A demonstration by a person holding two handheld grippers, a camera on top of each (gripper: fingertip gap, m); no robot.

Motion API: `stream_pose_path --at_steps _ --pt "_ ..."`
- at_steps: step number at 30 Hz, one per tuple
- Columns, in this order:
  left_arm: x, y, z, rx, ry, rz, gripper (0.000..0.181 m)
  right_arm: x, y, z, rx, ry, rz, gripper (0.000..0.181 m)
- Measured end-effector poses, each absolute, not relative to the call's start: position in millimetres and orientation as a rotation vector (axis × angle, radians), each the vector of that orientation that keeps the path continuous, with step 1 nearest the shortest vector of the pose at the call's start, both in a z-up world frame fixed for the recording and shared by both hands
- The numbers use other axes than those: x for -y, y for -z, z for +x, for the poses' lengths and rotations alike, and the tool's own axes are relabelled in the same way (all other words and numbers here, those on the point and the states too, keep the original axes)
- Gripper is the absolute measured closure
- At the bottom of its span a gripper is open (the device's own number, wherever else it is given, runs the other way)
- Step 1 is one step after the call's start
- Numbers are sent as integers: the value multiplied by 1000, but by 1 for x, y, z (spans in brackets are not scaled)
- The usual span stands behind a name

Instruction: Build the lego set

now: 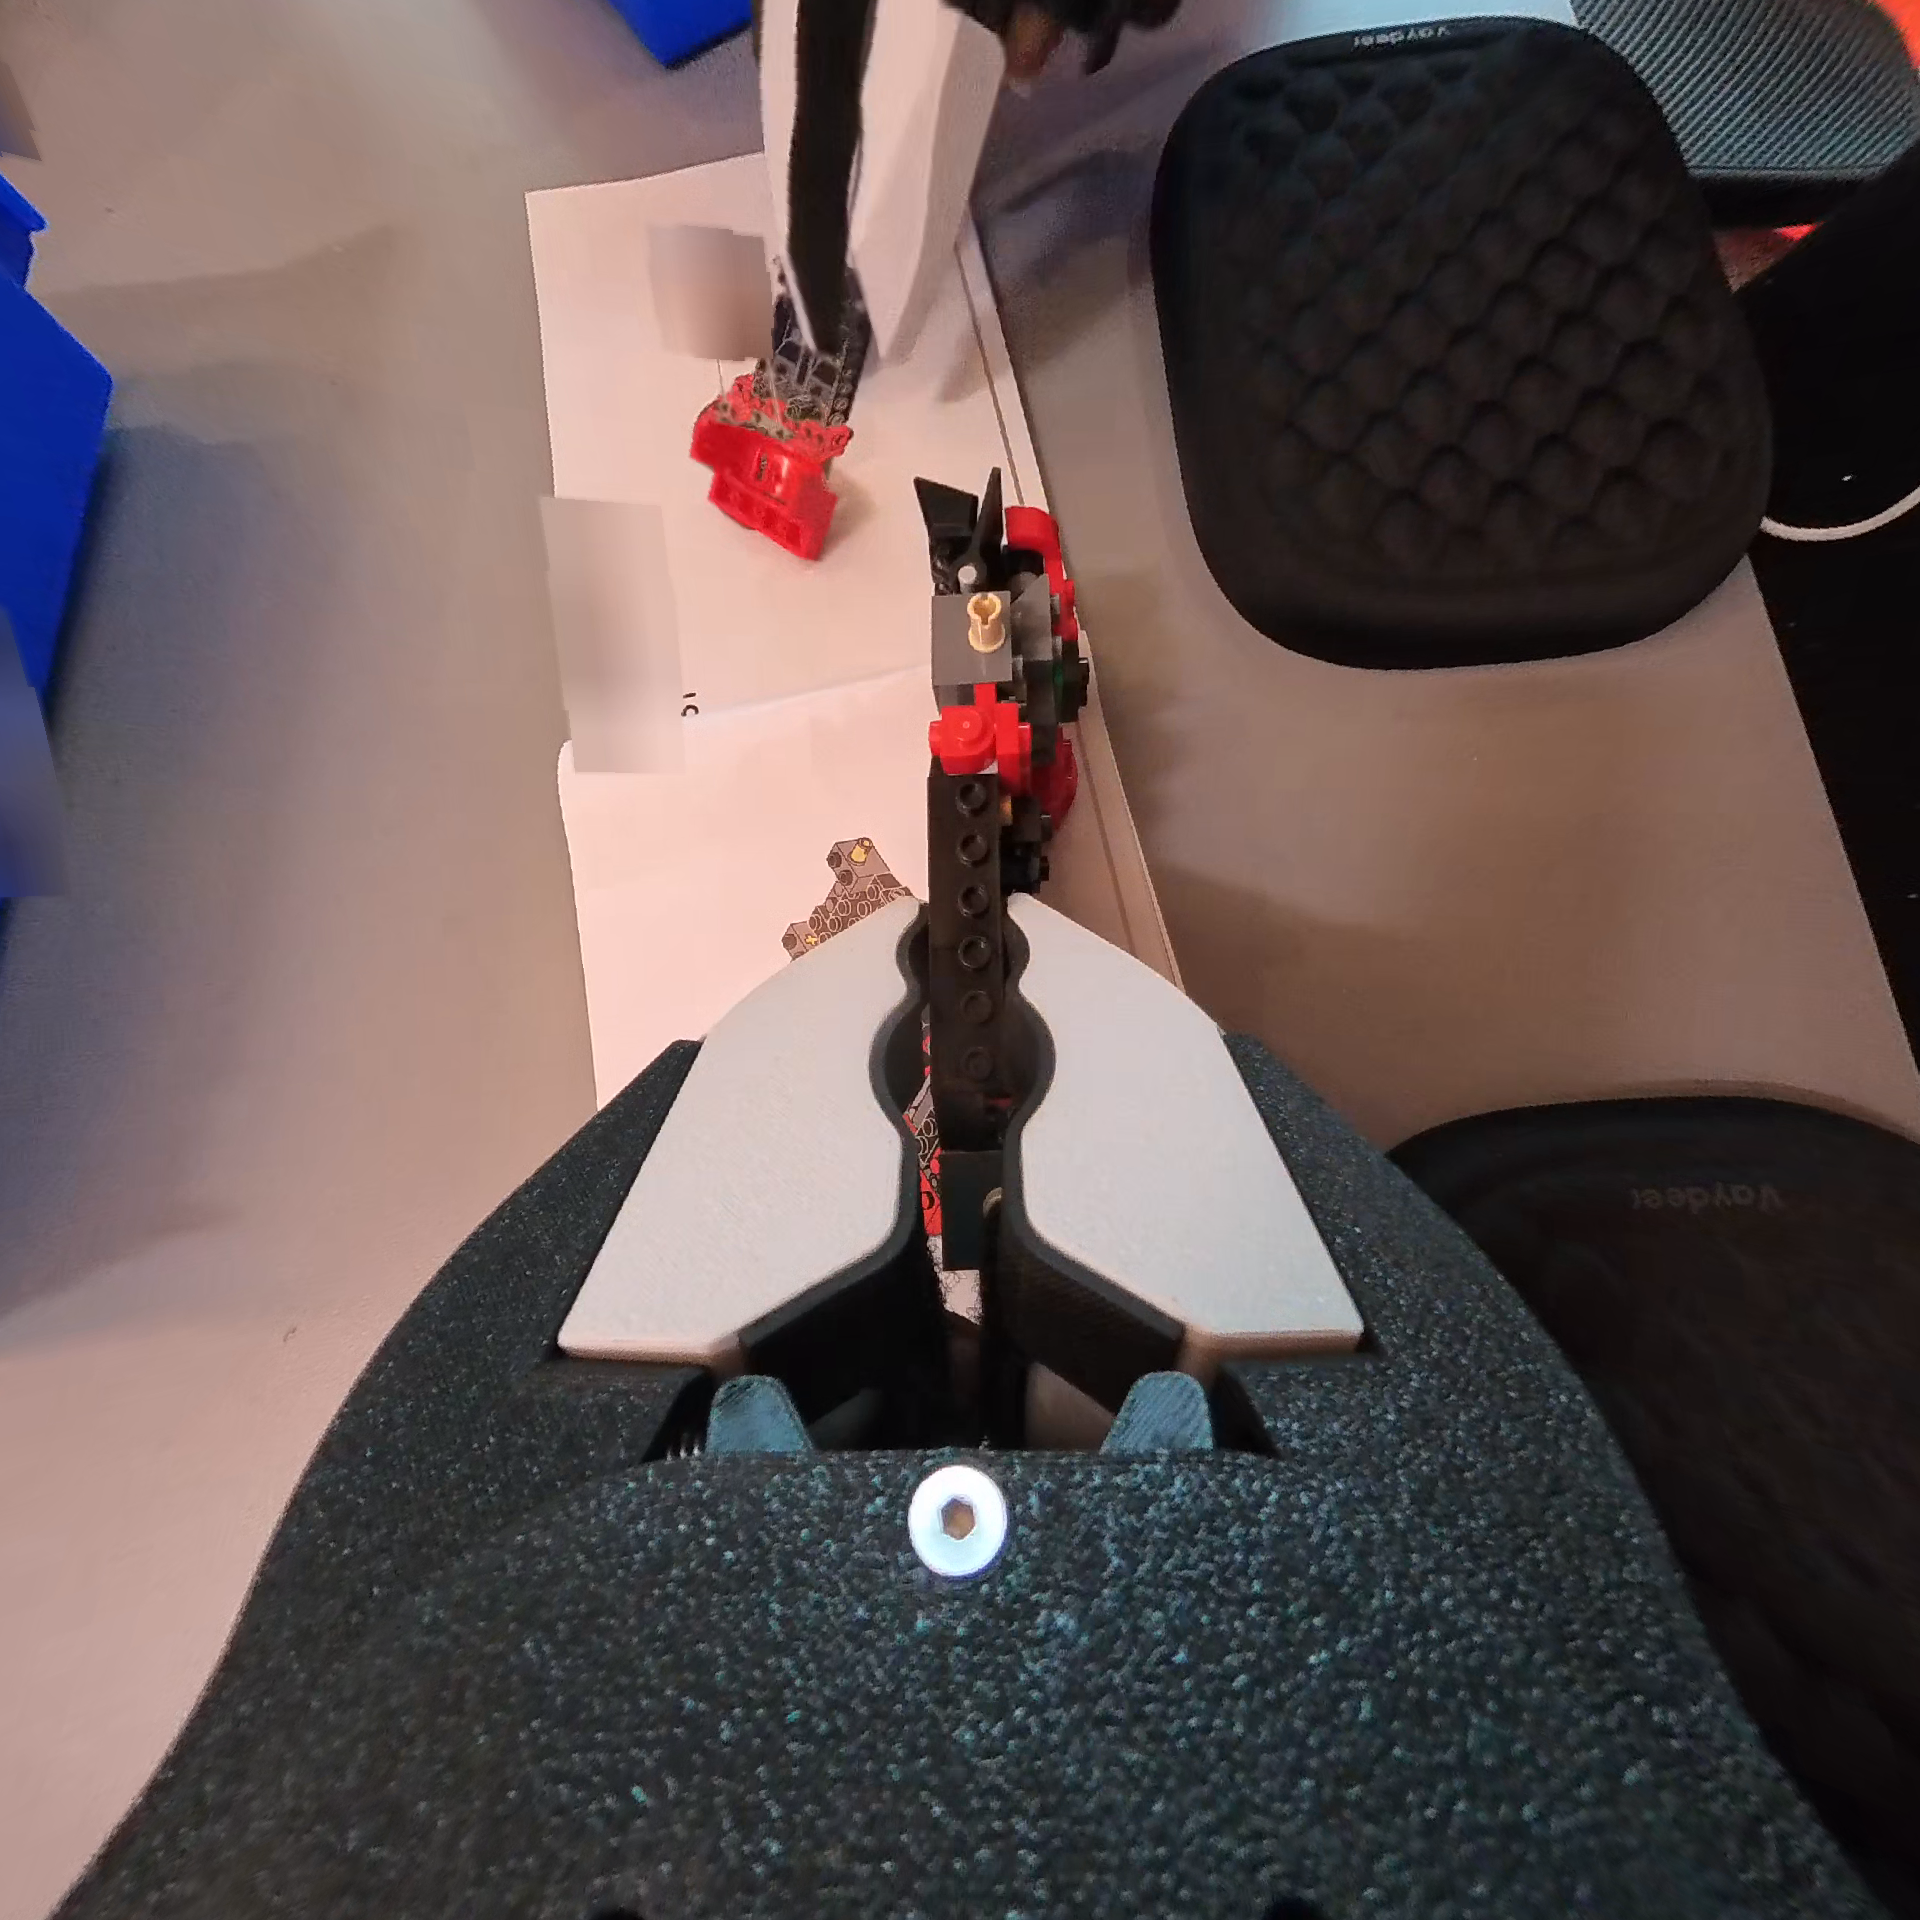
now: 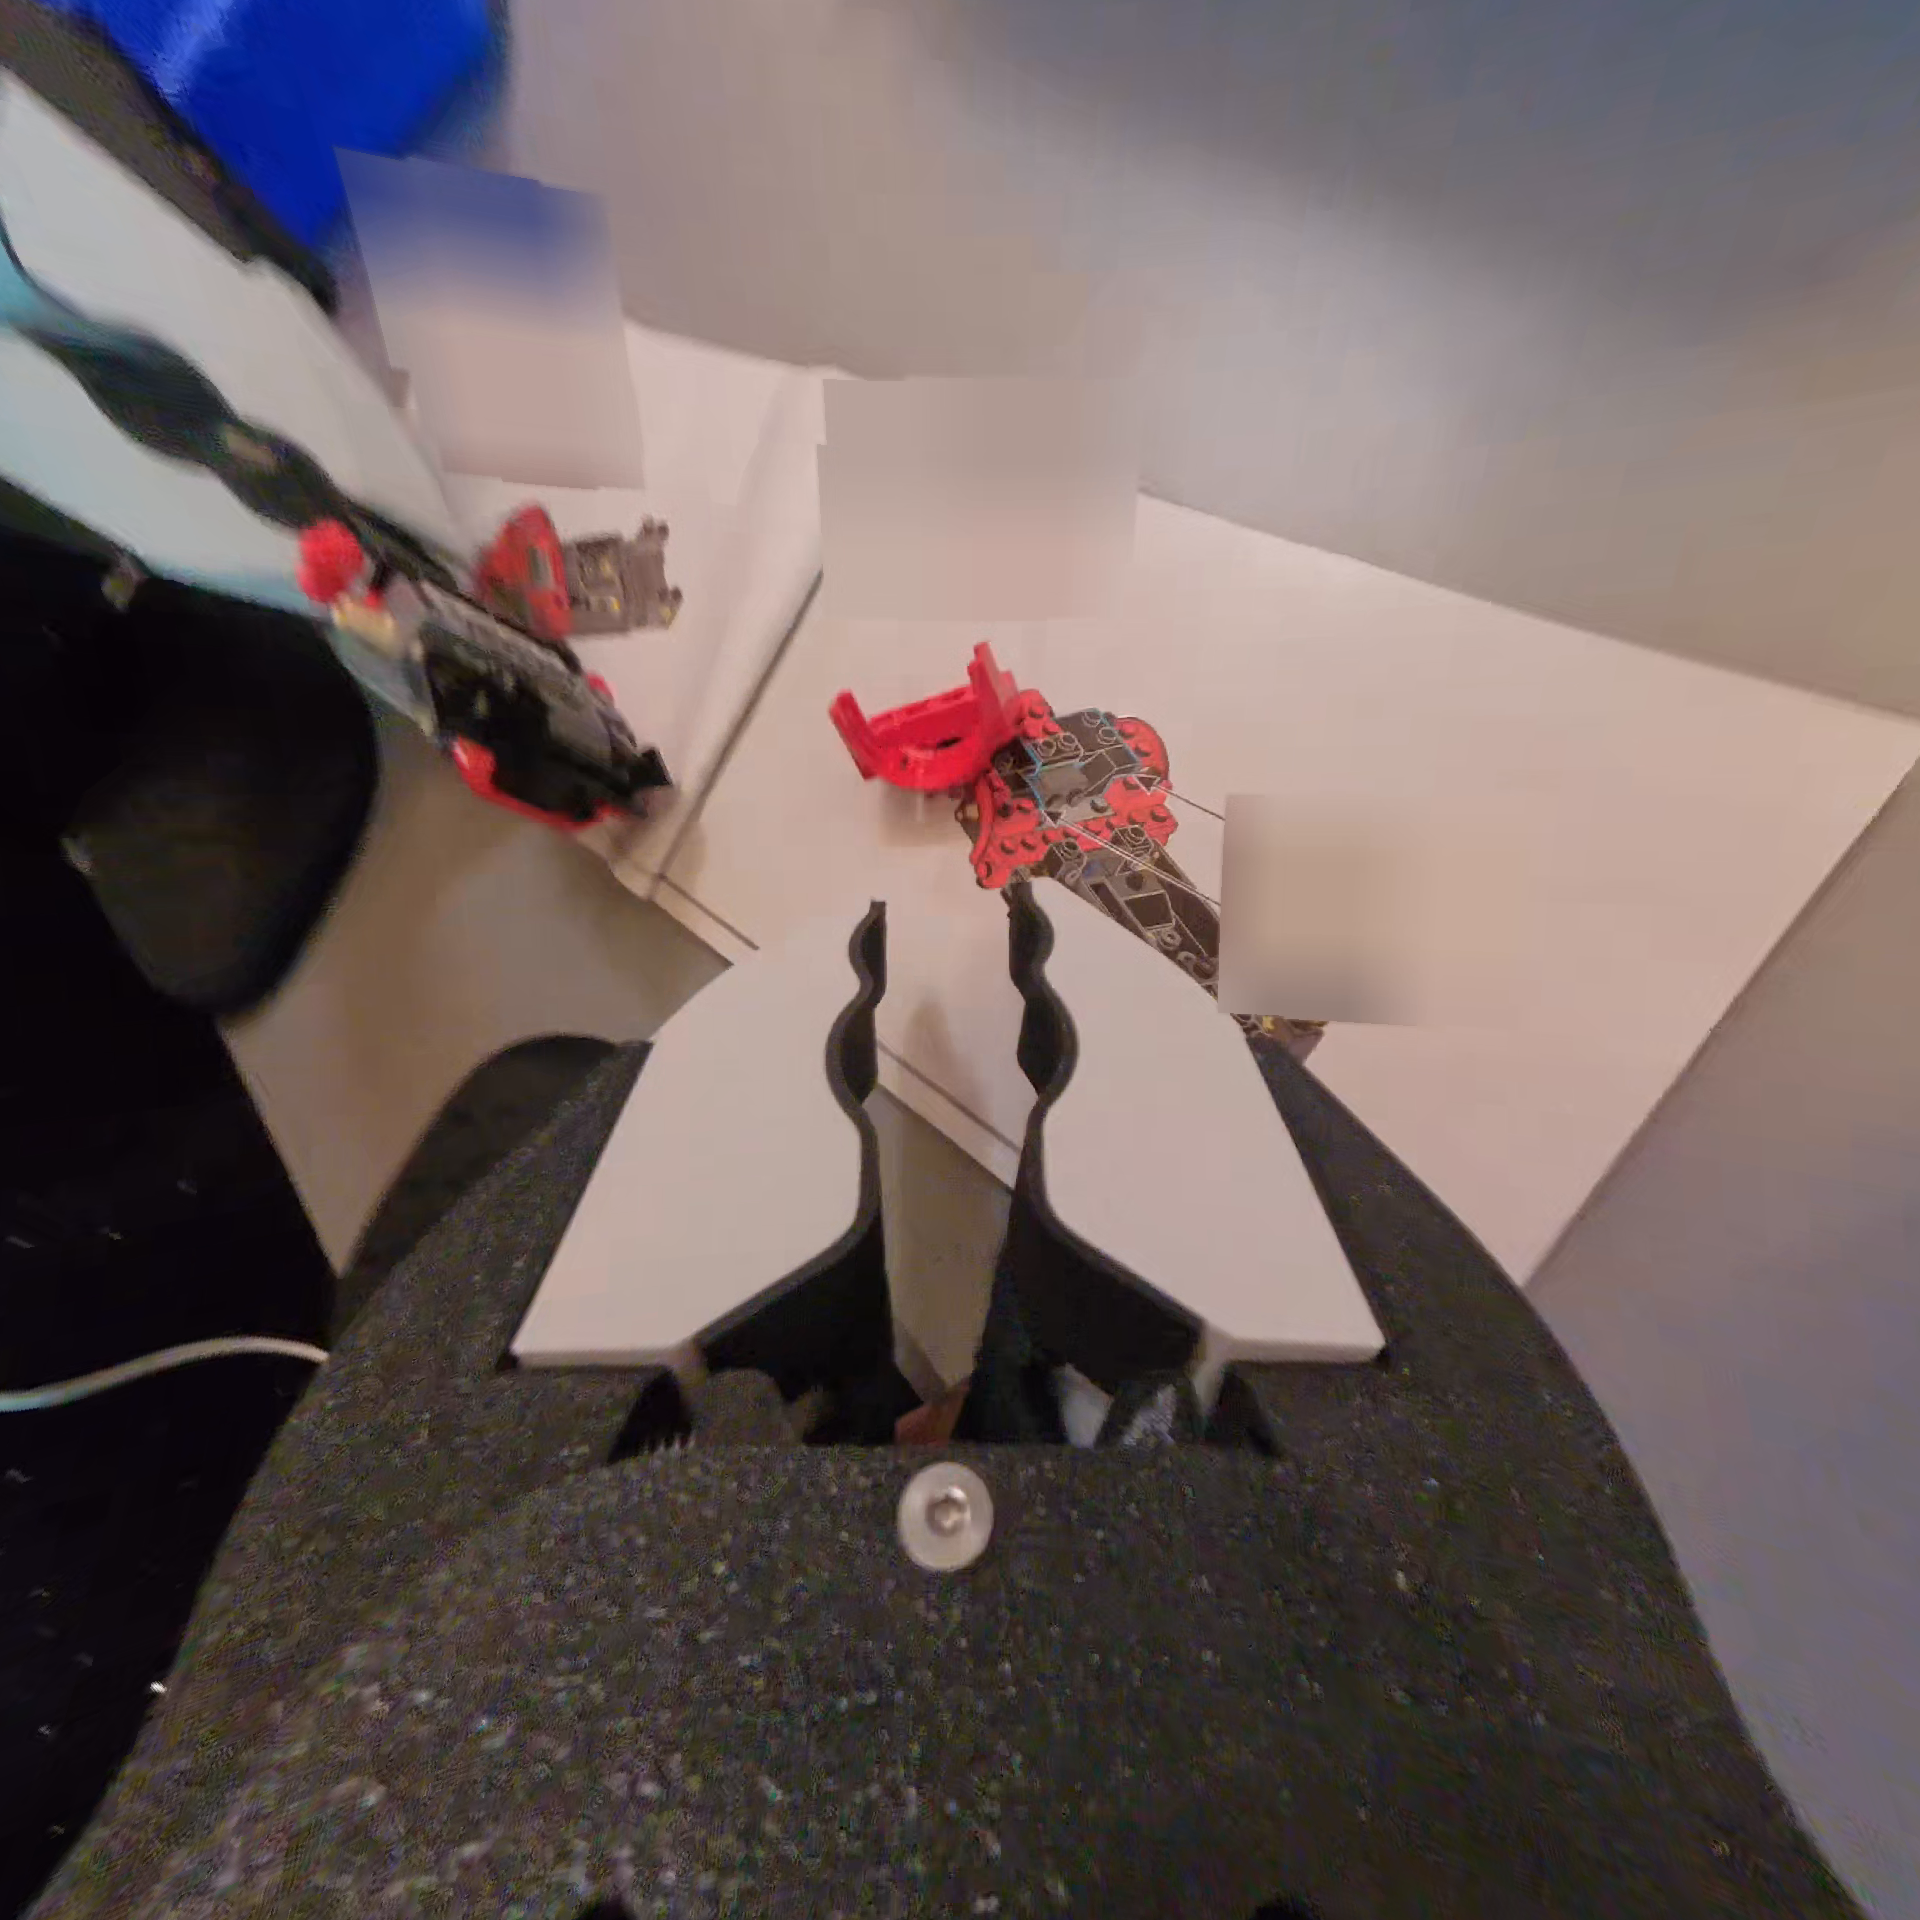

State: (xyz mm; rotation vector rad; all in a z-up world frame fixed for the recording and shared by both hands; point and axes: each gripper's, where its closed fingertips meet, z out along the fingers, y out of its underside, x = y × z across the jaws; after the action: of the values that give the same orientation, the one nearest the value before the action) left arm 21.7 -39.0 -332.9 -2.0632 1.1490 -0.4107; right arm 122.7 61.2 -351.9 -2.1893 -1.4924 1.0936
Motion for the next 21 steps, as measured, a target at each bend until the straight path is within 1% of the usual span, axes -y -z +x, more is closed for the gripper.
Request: stream_pose_path --at_steps 4,10,15,17,19,21 --pt "39 333 22 -1147 412 -2063 172 -59 351 108 1348 -1269 -2267 149" --pt "39 333 22 -1142 419 -2060 172 -58 359 81 1478 -1219 -2224 167" --pt "39 333 22 -1138 424 -2055 172 -54 362 65 1692 -1036 -2109 166" --pt "39 333 22 -1136 427 -2054 172 -51 361 63 1782 -956 -2055 171" --pt "39 333 22 -1134 430 -2052 172 -48 359 61 1918 -836 -1903 174" --pt "39 333 22 -1132 433 -2050 172 -49 350 60 2045 -638 -1646 178"
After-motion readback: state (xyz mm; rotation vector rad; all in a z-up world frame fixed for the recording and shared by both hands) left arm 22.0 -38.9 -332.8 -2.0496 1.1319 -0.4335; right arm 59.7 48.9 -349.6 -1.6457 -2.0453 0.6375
